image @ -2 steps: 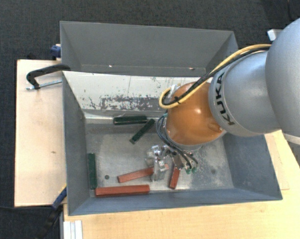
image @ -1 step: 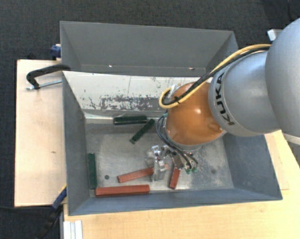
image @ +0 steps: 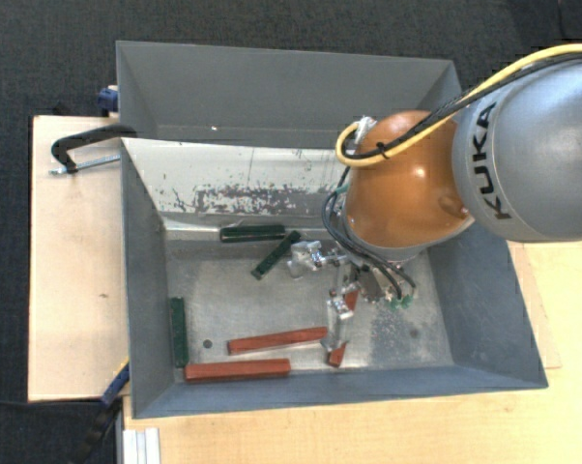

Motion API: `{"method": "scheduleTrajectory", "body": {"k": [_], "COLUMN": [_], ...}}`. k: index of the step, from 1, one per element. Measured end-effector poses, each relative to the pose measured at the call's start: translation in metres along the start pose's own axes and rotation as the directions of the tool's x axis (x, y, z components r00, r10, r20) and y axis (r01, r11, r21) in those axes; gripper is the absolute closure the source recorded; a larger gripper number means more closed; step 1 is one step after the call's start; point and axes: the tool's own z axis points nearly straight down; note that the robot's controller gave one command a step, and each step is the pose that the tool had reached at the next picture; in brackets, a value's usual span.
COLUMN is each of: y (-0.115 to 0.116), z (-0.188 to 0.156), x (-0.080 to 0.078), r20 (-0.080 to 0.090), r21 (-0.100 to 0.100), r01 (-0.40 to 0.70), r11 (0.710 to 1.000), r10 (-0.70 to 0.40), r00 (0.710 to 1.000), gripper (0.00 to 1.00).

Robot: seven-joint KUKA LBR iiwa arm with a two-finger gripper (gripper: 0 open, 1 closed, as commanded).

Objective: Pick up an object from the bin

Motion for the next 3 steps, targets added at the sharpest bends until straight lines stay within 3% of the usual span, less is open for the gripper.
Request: {"method": "scheduleTrajectory", "body": {"k": [1,2,3], "y": [-0.002,-0.004,0.018], "z": [-0.057,0.002,0.090], "x": [-0.001,-0.002,-0.018], "r20": [0.010,0.008,0.001], "r21": [0.003,0.003,0.000], "r01": [0.030,0.095,0.186], "r11": [1.000,0.995,0.983], "r10": [-0.031,-0.095,-0.186], "r00": [0.999,0.995,0.983], "gripper": [0.00,0.00,1.00]}}
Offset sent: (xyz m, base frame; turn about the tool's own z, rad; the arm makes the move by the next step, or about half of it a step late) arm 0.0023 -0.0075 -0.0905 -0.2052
